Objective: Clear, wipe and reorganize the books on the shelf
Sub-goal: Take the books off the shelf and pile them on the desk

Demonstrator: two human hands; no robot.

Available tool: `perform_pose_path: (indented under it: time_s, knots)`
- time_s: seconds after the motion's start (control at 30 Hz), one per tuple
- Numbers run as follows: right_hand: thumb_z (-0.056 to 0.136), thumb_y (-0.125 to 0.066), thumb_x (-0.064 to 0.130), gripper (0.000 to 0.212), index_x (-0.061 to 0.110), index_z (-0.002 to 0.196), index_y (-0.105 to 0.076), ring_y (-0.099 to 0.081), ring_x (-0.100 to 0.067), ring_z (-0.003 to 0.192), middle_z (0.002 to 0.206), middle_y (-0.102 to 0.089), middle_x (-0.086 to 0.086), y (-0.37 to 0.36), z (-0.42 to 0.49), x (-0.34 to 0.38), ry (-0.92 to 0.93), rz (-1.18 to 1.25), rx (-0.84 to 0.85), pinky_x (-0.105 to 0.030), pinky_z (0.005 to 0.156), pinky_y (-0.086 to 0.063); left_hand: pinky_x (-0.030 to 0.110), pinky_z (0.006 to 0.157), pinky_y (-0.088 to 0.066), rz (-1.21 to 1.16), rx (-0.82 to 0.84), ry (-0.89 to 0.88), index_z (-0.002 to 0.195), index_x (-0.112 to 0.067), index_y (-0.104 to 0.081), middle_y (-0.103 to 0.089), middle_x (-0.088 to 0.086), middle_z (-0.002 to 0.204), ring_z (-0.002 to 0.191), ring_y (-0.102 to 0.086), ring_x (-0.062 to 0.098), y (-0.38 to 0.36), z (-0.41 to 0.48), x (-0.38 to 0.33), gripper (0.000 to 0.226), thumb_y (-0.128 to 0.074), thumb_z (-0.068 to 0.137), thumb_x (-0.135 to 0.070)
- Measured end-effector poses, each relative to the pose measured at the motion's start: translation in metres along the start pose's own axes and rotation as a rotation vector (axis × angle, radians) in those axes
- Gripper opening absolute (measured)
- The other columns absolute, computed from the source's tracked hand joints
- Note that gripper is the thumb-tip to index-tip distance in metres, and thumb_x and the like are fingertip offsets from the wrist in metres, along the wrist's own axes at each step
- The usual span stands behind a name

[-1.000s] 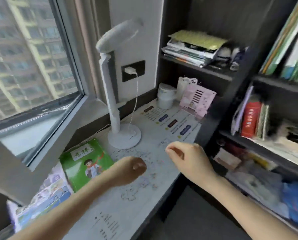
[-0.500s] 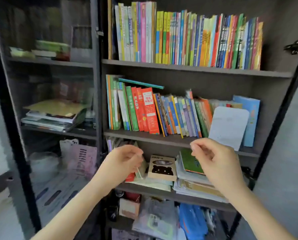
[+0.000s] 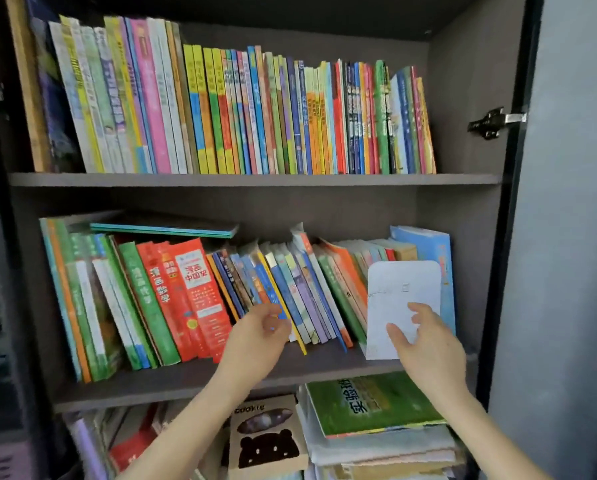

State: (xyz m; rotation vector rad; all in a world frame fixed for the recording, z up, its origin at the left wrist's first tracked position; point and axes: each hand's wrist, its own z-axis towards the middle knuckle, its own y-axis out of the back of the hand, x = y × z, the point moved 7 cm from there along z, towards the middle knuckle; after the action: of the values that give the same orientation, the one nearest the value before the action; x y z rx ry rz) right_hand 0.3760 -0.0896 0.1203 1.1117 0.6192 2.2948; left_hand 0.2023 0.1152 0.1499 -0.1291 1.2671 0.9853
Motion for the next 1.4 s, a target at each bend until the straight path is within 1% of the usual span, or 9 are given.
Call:
perform_pose_path:
  time_s: [0.13,0.33,0.53,0.63,0.73,0.83,1.03,1.17,1.4]
  knots:
    - [0.092,-0.060,0.033,0.057,0.005,0.138,-0.042,-0.055,-0.036,0.113,0.132,-0.052,-0.017,-0.023,0.036,-0.048,-0.232,0.057,-0.077,-0.042,0.084,-0.049,0.024,0.070,-0.051,0.014,0.108,-0.024,0.122,-0.016,-0.053,-0.058,-0.007,0.100,0.089,-0.062,0.014,-0.031,0.052,0.013,0.026,-0.049,0.098,-0.025]
    - [0.092,-0.060,0.035,0.039,0.014,0.124,-0.054,-0.064,-0.020,0.100,0.117,-0.065,-0.001,-0.053,0.085,-0.107,-0.423,0.518,0.102,-0.045,0.089,-0.053,0.036,0.090,-0.052,-0.051,0.230,0.003,0.100,-0.026,-0.059,-0.059,-0.008,0.099,0.095,-0.062,0.016,-0.074,0.101,0.028,0.011,-0.050,0.096,-0.020]
    - [0.096,-0.056,0.021,0.013,0.017,0.099,-0.069,-0.066,-0.014,0.092,0.107,-0.072,0.000,-0.045,0.071,-0.084,-0.233,0.608,0.189,-0.033,0.080,-0.052,0.041,0.091,-0.053,-0.067,0.255,0.016,0.102,-0.023,-0.064,-0.061,-0.007,0.099,0.097,-0.062,0.019,-0.093,0.109,0.025,0.014,-0.052,0.096,-0.029]
    - [0.095,-0.056,0.024,0.022,0.005,0.097,-0.068,-0.063,-0.020,0.080,0.090,-0.071,-0.004,-0.035,0.052,-0.049,-0.002,0.471,0.189,-0.030,0.068,-0.043,0.026,0.078,-0.056,-0.104,0.273,0.021,0.116,-0.022,-0.057,-0.060,-0.011,0.102,0.094,-0.064,0.016,-0.104,0.100,0.011,0.028,-0.054,0.094,-0.040]
    - [0.087,-0.061,0.048,0.058,-0.010,0.084,-0.056,-0.045,-0.027,0.063,0.076,-0.057,-0.028,-0.010,0.039,-0.029,0.114,0.585,0.212,-0.032,0.060,-0.034,0.036,0.063,-0.053,-0.210,0.166,0.024,0.097,-0.011,-0.055,-0.067,0.004,0.086,0.069,-0.062,0.025,-0.100,0.088,-0.002,0.028,-0.062,0.090,-0.037]
    - [0.068,-0.070,0.064,0.077,-0.009,0.091,-0.060,-0.063,-0.035,0.075,0.092,-0.065,-0.028,0.001,0.031,-0.019,0.095,0.831,0.406,-0.033,0.072,-0.045,0.028,0.048,-0.039,-0.397,0.038,0.000,0.085,-0.009,-0.047,-0.064,0.012,0.069,0.055,-0.052,0.021,-0.077,0.067,-0.011,0.025,-0.067,0.087,-0.023]
    - [0.071,-0.074,0.050,0.040,0.015,0.090,-0.077,-0.070,-0.013,0.090,0.098,-0.075,-0.002,-0.030,-0.018,-0.001,0.152,0.946,0.894,-0.022,0.074,-0.052,0.032,0.052,-0.042,-0.312,-0.109,0.131,0.087,-0.008,-0.061,-0.070,0.010,0.072,0.060,-0.055,0.026,-0.032,-0.024,0.008,0.018,-0.073,0.081,-0.021]
    - [0.076,-0.059,0.021,0.028,0.004,0.095,-0.071,-0.072,-0.017,0.088,0.095,-0.075,-0.004,-0.071,-0.109,0.030,0.193,0.885,1.344,-0.023,0.073,-0.054,0.022,0.040,-0.033,-0.122,-0.229,0.383,0.073,-0.012,-0.058,-0.054,-0.007,0.046,0.039,-0.040,0.011,0.015,-0.130,0.054,0.020,-0.074,0.082,-0.021]
    - [0.087,-0.065,0.032,0.022,0.012,0.090,-0.071,-0.071,-0.021,0.088,0.091,-0.076,-0.002,-0.108,-0.309,0.106,0.449,0.714,1.808,-0.030,0.077,-0.055,0.021,0.046,-0.042,0.165,-0.319,0.841,0.088,-0.008,-0.062,-0.061,0.009,0.073,0.046,-0.049,0.010,0.114,-0.336,0.115,0.019,-0.074,0.082,-0.021]
